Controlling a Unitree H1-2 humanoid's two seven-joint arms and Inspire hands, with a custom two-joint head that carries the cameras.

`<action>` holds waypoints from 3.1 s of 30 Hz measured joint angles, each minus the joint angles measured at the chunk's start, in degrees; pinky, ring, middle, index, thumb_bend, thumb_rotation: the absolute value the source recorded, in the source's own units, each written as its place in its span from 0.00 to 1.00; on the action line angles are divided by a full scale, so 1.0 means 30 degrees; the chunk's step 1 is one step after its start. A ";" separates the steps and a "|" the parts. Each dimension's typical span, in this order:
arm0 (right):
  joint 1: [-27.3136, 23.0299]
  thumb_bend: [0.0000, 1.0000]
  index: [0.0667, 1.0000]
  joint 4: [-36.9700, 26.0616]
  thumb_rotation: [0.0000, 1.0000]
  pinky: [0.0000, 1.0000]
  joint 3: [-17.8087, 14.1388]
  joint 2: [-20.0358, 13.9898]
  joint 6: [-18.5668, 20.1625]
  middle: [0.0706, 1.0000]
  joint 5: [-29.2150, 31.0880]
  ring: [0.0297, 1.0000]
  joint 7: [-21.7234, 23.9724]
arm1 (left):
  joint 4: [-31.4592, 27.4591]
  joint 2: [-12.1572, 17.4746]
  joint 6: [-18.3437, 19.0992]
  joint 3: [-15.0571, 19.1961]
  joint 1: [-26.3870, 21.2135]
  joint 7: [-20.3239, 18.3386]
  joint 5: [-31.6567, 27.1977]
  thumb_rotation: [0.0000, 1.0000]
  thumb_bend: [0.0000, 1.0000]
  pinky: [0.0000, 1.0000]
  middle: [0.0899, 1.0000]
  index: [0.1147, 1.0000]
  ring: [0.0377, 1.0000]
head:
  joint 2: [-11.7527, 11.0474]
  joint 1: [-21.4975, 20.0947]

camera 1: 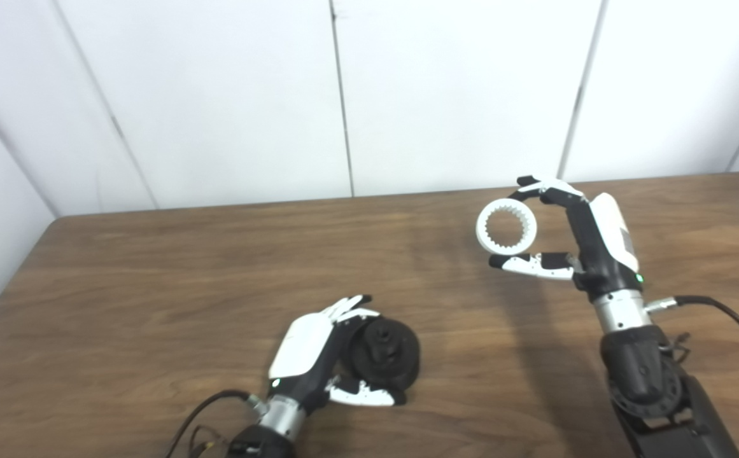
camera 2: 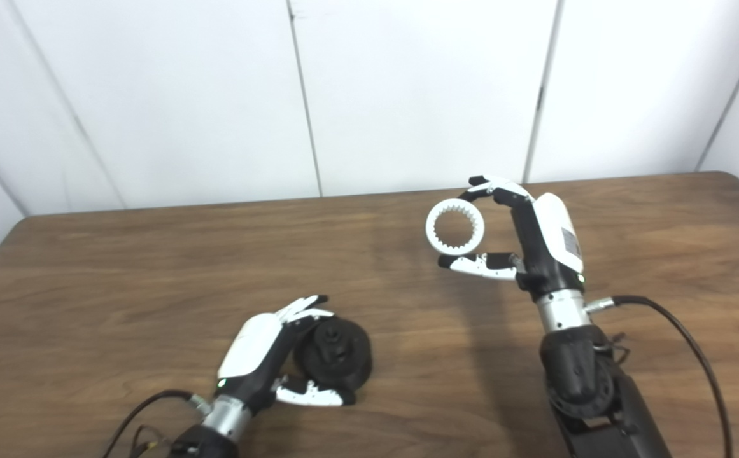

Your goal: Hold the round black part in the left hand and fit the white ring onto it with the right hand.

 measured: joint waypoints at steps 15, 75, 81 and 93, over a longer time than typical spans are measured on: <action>0.1138 0.52 0.45 -0.1396 0.14 0.75 0.0964 0.1457 -0.0003 0.77 -0.0542 0.84 0.1566 | 0.0304 -0.0212 0.0097 -0.0114 -0.0235 0.0082 0.0116 0.32 0.89 0.90 0.92 0.60 0.93 | 0.0117 0.0117; 0.1451 0.52 0.44 -0.2479 0.14 0.74 0.3416 0.2442 0.4024 0.77 -0.1192 0.83 0.6682 | 0.0285 -0.0405 0.0380 -0.0151 -0.0260 0.0033 0.0298 0.32 0.90 0.90 0.92 0.60 0.93 | 0.0762 0.0439; 0.1541 0.52 0.44 -0.2479 0.14 0.75 0.3526 0.2166 0.3955 0.77 -0.1204 0.82 0.6695 | 0.0251 -0.0407 0.0413 -0.0152 -0.0262 0.0033 0.0302 0.32 0.90 0.90 0.92 0.60 0.93 | 0.0879 0.0469; 0.1611 0.52 0.44 -0.1659 0.14 0.73 0.3717 0.2285 0.3781 0.77 -0.1195 0.82 0.6473 | 0.0174 -0.0408 0.0623 -0.0232 -0.0275 0.0011 0.0381 0.34 0.89 0.90 0.92 0.61 0.94 | 0.0967 0.0615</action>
